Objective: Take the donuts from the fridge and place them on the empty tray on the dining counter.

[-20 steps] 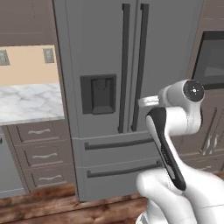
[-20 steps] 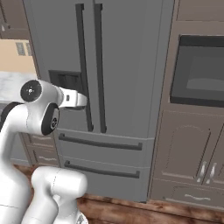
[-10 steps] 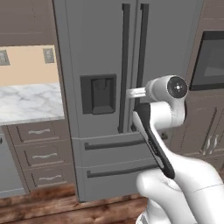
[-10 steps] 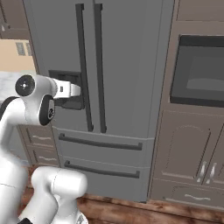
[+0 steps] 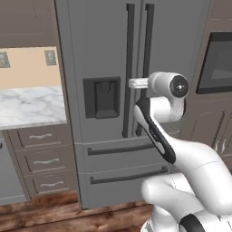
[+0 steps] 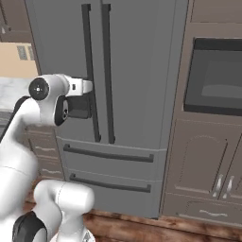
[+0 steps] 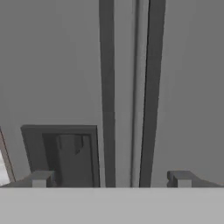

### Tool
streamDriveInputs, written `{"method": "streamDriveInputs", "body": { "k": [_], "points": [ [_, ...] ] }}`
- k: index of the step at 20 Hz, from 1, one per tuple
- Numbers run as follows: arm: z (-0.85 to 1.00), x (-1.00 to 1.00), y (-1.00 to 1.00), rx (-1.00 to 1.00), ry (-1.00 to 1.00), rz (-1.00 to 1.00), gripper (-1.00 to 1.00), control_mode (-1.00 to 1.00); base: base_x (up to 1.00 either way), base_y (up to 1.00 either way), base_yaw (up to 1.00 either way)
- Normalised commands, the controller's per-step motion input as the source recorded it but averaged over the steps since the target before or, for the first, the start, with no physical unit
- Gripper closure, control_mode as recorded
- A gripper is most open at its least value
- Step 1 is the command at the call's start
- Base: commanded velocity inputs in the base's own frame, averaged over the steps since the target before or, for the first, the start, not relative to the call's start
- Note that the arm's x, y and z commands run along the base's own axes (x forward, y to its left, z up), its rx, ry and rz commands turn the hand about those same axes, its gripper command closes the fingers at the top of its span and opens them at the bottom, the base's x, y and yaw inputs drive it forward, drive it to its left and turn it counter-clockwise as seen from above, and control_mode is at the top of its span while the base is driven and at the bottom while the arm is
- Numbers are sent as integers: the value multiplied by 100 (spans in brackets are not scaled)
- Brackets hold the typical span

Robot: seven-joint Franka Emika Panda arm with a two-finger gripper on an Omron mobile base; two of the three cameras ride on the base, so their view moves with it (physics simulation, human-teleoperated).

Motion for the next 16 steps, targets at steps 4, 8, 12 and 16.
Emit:
{"method": "streamDriveInputs", "body": {
  "k": [4, 8, 12, 16],
  "points": [
    [0, 57, 0, 0, -27, 0, -100, -100, 0, 0, 0],
    [0, 79, 0, 0, -3, 0, -100, -100, 0, 0, 0],
    [0, 88, 15, 0, 0, -1, -100, -100, 0, 0, 0],
    [0, 85, 22, 0, 0, -3, -100, -100, 0, 0, 0]
  ]
}}
